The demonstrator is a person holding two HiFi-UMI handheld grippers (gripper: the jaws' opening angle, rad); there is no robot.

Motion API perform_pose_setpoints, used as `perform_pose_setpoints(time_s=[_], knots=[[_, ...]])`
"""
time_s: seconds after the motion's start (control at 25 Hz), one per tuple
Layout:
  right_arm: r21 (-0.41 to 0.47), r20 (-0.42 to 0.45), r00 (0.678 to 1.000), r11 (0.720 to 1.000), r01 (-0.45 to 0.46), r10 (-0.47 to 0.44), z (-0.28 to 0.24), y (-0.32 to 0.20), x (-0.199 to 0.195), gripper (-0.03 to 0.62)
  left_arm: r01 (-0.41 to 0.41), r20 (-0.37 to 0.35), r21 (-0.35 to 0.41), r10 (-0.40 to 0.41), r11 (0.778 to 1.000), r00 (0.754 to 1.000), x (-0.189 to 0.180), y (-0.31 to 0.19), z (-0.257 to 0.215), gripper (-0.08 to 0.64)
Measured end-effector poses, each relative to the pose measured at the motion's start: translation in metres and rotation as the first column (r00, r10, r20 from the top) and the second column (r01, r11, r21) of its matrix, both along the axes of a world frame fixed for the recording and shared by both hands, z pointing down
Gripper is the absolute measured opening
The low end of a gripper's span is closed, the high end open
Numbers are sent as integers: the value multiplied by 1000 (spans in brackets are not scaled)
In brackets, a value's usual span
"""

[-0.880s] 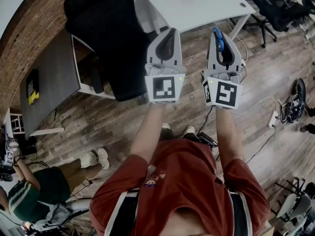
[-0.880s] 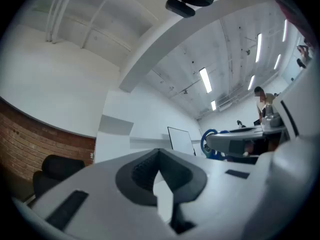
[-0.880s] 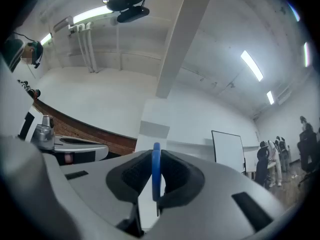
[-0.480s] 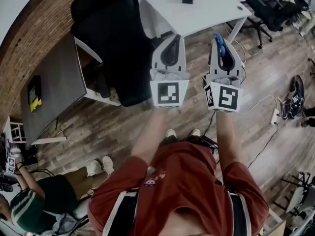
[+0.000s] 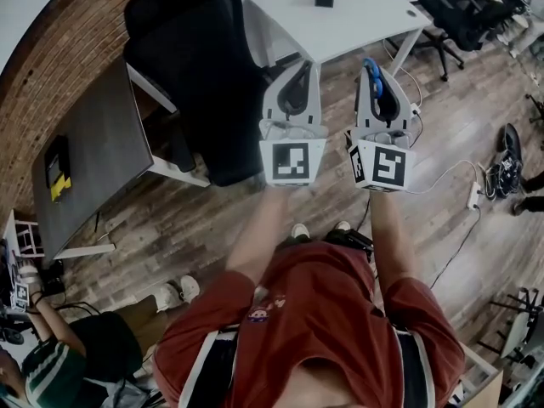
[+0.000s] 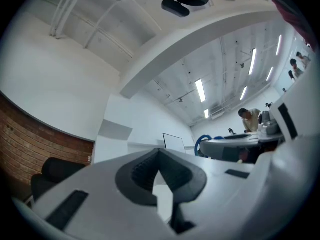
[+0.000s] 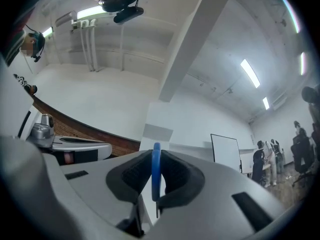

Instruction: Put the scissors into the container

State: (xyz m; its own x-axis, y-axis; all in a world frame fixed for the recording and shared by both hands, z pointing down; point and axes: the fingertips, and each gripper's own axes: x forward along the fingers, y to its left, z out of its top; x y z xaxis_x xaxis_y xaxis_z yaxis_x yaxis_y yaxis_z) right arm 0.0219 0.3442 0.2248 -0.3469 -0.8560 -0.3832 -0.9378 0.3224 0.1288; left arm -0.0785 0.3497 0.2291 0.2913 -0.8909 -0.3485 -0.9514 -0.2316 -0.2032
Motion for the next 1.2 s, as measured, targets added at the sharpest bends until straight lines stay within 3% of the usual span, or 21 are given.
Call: perform_pose_setpoints(time_s=[0.64, 1.2], knots=[[-6, -5, 1000, 1000, -25, 25, 12, -16, -9, 55, -51, -28, 7, 51, 999, 998, -2, -14, 4, 12], [-7, -32, 999, 999, -33, 33, 21, -106, 21, 55, -19, -12, 17, 19, 1000, 1000, 10, -99, 5, 12]])
